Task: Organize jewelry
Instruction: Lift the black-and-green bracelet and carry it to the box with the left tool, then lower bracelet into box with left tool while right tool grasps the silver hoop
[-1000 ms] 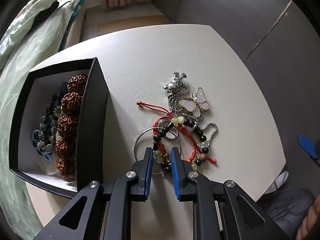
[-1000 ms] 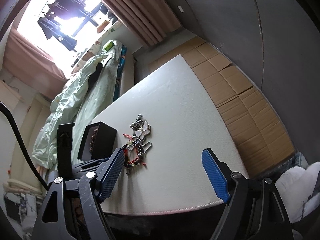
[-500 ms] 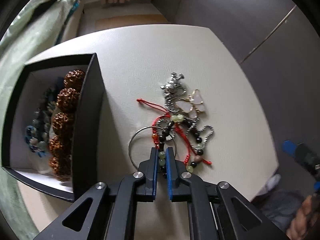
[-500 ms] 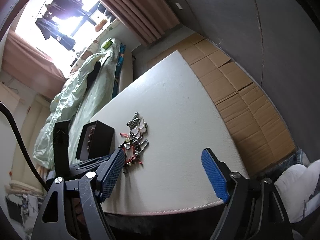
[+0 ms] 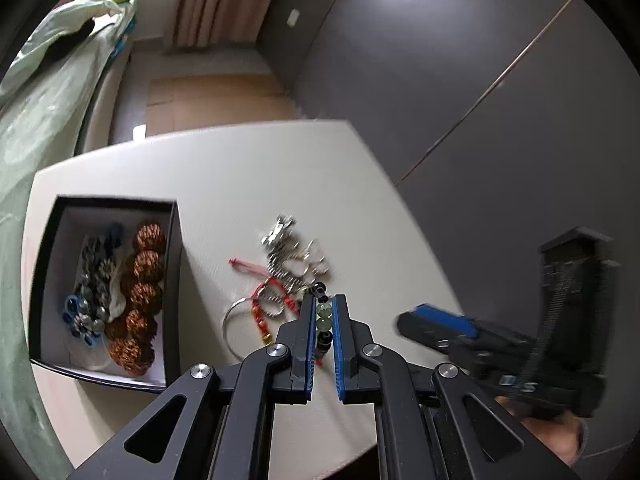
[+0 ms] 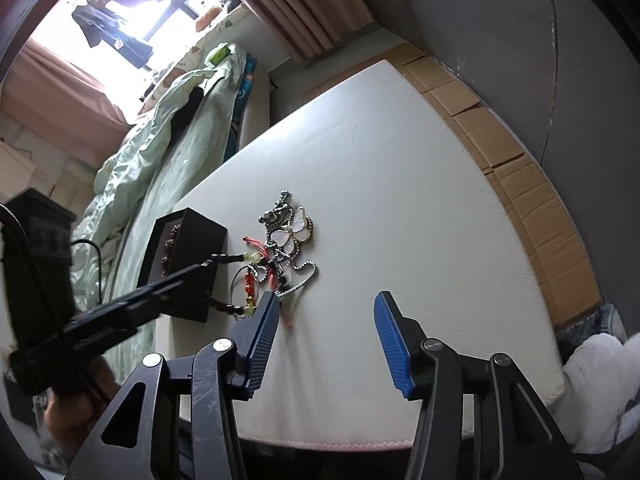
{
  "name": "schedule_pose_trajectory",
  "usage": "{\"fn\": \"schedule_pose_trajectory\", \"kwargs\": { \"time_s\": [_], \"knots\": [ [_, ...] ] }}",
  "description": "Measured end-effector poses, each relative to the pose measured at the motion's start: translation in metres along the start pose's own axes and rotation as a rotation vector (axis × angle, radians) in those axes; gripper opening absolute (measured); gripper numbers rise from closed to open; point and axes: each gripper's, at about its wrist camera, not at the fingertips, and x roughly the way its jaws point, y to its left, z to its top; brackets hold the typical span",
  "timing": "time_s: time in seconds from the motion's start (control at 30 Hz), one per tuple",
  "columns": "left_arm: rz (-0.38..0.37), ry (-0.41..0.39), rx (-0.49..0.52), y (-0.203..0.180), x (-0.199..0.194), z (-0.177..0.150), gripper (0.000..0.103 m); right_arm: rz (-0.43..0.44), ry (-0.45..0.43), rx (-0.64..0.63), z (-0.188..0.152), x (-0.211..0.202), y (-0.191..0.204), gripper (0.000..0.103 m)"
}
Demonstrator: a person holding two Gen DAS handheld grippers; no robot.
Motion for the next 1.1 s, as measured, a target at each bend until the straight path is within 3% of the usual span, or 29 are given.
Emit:
{"fn": "schedule_pose_trajectory", "kwargs": {
  "time_s": [0.17, 0.53, 0.67, 0.9, 1.1],
  "knots": [
    [-0.039, -0.064, -0.002, 0.005, -0.025, 0.006, 0.008, 0.001, 0.004, -0.009, 0.001, 0.006, 0.007, 0.052],
    [-0.024, -0.132, -0.069, 0.047, -0.055, 0.016, 0.008, -0.004, 0.053, -0.102, -0.002, 0.033, 0.041, 0.051],
    [-0.024, -0.147, -0.086, 0.057, -0.061, 0.018, 0.008, 0.016, 0.075, -0.125, -0.002, 0.045, 0.054, 0.043],
    [-0.029, -0.157, -0.101, 0.067, -0.070, 0.014, 0.008, 0.002, 0.099, -0.130, 0.009, 0.067, 0.068, 0.041],
    [-0.030, -0.165, -0.112, 0.077, -0.079, 0.010, 0.008, -0.002, 0.137, -0.098, 0.009, 0.080, 0.064, 0.030]
  ]
}}
